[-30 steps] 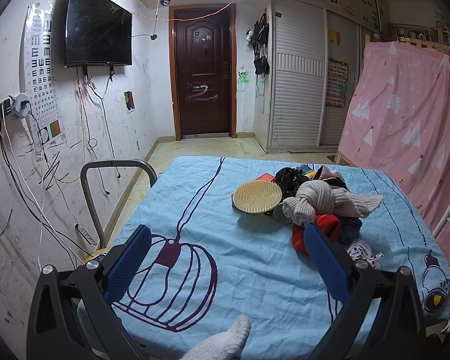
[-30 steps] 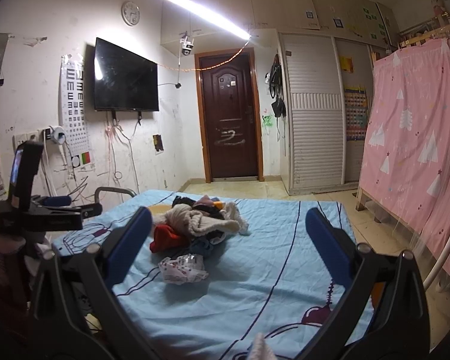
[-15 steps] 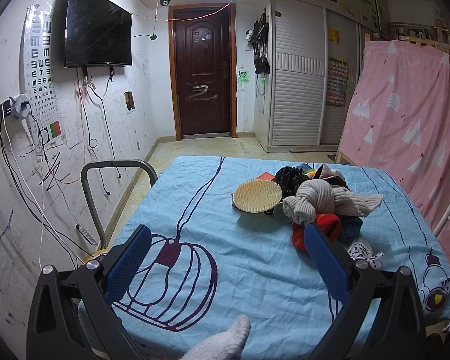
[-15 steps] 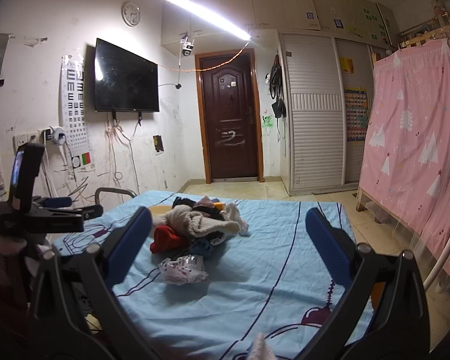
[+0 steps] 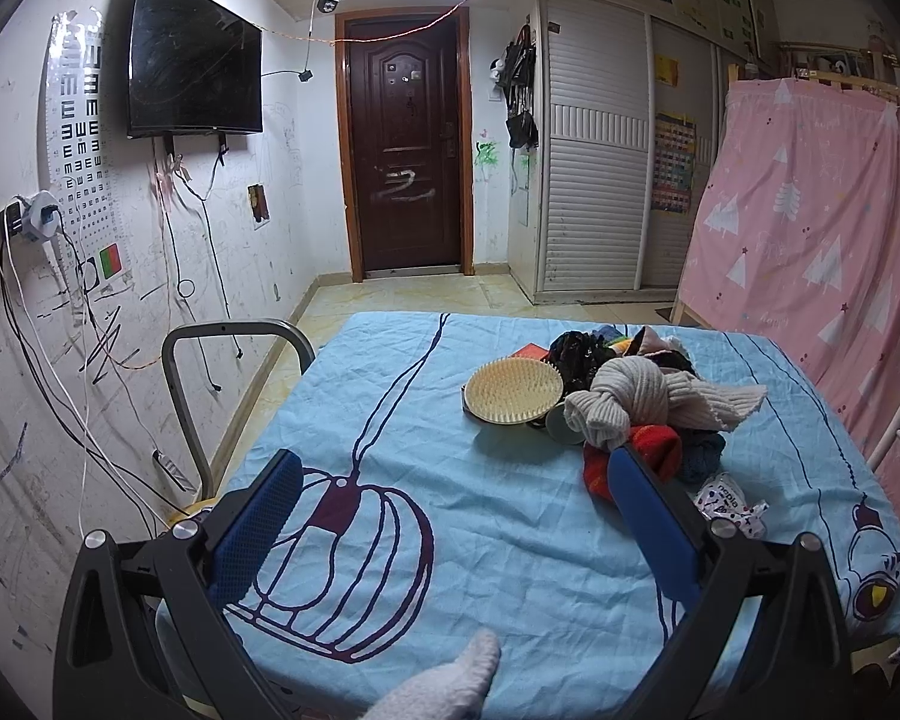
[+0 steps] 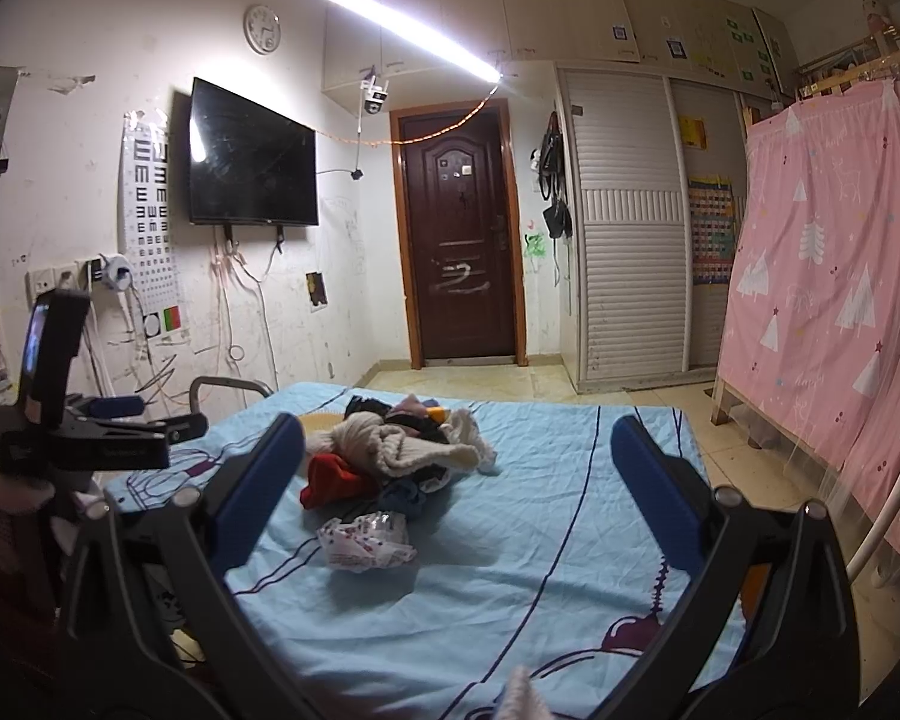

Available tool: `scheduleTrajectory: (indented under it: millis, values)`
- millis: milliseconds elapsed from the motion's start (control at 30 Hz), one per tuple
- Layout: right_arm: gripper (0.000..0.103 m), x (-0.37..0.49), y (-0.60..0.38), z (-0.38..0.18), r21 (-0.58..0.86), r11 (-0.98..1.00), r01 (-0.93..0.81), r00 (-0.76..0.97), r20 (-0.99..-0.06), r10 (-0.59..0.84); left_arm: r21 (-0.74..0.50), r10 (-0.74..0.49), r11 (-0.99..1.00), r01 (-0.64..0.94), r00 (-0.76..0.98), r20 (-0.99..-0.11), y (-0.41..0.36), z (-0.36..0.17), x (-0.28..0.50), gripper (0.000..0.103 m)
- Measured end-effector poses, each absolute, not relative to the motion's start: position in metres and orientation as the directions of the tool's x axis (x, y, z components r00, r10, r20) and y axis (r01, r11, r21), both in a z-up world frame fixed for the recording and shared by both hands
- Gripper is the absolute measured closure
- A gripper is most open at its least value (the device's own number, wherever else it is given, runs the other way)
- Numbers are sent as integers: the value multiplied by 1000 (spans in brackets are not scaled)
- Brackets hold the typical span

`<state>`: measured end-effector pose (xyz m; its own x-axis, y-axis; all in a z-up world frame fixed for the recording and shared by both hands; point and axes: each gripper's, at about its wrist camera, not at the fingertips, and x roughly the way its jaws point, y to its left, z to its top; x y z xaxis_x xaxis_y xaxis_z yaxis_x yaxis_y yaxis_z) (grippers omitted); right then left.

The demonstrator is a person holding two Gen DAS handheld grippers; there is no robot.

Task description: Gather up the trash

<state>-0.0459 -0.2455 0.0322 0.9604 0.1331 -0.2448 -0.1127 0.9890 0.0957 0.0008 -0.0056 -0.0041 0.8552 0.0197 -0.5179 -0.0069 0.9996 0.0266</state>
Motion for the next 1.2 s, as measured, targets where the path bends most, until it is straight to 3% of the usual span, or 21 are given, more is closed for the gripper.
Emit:
scheduleTrajectory:
  millis: [767,1200]
  values:
    - [5,-46,-245,43,95,989,-116,960,-246,136,28,20,1000,-7,855,-517,-6,-4,1,10]
    - [5,-14,-232,14,105,972,-212,900,-367,236,6,-98,993,122,829,-551,-27,-3,31,10]
